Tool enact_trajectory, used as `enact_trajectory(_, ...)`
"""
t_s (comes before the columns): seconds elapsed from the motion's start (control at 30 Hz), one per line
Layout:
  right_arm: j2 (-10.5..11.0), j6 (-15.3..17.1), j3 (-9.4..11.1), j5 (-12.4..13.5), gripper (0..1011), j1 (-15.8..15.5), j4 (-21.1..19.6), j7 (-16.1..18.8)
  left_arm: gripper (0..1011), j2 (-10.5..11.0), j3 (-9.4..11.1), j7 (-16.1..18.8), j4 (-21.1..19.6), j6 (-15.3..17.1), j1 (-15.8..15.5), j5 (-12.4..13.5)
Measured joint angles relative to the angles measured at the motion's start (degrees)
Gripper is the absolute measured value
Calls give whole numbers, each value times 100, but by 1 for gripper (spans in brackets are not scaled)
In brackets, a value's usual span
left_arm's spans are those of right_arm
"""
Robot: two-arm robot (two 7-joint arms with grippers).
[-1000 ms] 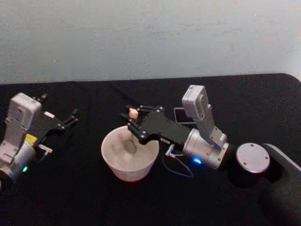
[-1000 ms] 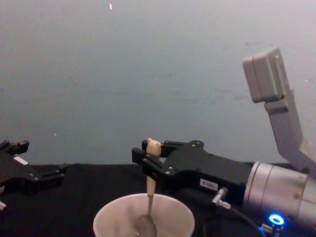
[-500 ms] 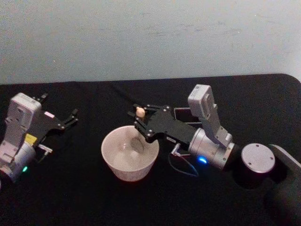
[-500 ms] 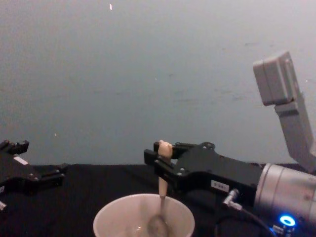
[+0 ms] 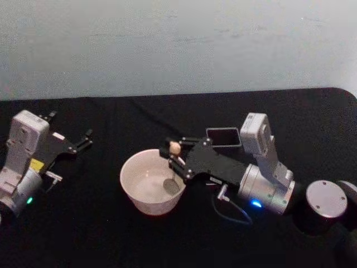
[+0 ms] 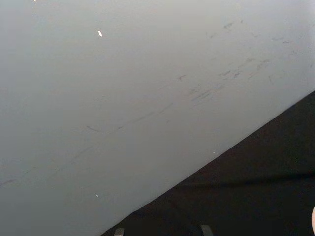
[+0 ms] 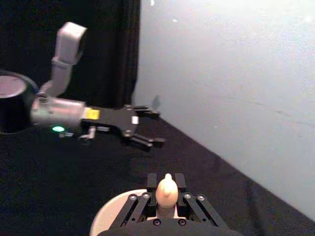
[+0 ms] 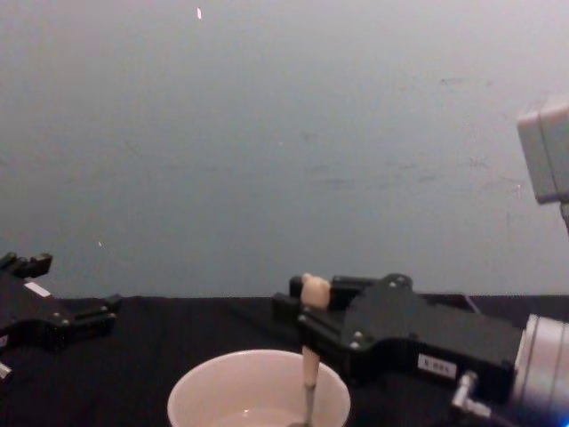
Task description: Pick up the stirring spoon with one hand, stir inside the cup, then place it back in its original position.
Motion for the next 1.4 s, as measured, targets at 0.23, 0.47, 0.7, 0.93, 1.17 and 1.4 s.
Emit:
enact_trajectory(0.23, 47, 47, -157, 105, 212, -110, -246, 141, 1001, 0, 0, 0, 0, 0, 0, 0)
enact_trajectory(0.47, -140, 43, -306, 121, 211, 16, -153, 122, 1001, 0, 0, 0, 0, 0, 0, 0)
enact_trajectory(0.7, -418, -3, -323, 3, 212, 294, 291, -118, 1001, 0, 0, 0, 0, 0, 0, 0)
enact_trajectory(0.93, -599, -40, -199, -87, 212, 515, 669, -342, 1002, 0, 0, 0, 0, 0, 0, 0)
enact_trajectory(1.17, -617, -50, -99, -127, 212, 543, 746, -392, 1001, 0, 0, 0, 0, 0, 0, 0)
enact_trajectory(1.4, -616, -47, -57, -138, 212, 510, 730, -389, 1001, 0, 0, 0, 0, 0, 0, 0)
